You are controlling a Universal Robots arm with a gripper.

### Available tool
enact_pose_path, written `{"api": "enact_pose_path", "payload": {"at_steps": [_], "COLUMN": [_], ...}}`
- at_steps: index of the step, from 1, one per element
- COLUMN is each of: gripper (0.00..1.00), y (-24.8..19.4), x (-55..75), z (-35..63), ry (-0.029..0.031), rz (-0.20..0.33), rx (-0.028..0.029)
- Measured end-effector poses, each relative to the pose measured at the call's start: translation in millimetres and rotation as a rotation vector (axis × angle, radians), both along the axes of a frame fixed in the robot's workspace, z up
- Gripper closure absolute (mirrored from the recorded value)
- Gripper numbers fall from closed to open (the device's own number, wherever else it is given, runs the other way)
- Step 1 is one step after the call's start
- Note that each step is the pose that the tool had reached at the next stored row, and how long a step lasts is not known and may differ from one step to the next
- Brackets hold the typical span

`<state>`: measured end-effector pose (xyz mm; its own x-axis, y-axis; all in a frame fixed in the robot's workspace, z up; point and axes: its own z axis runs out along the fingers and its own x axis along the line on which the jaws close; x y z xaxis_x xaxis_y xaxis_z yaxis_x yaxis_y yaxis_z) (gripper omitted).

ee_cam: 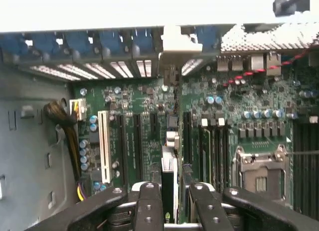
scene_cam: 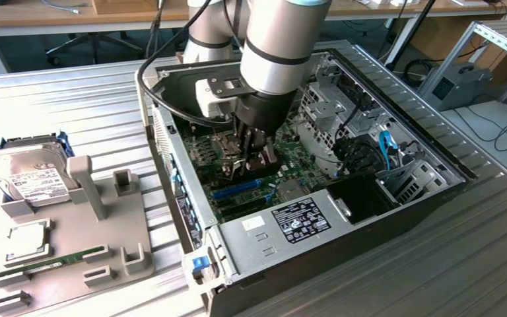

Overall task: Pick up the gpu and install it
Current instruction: 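Insert the gpu into the slot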

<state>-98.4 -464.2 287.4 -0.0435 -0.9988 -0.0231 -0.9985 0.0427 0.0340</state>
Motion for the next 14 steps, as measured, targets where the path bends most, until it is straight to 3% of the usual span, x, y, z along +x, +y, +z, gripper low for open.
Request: {"api": "enact_pose_path", "payload": {"at_steps": [5, 14], "gripper": [0.74, 0.74], "y": [0.0, 0.0], "x": [-1.0, -1.1], "z": [-7.1, -19.9], "ry": [0.0000, 0.0001], "rz": [0.000, 0.002], "rx": [-0.0091, -0.0112]}}
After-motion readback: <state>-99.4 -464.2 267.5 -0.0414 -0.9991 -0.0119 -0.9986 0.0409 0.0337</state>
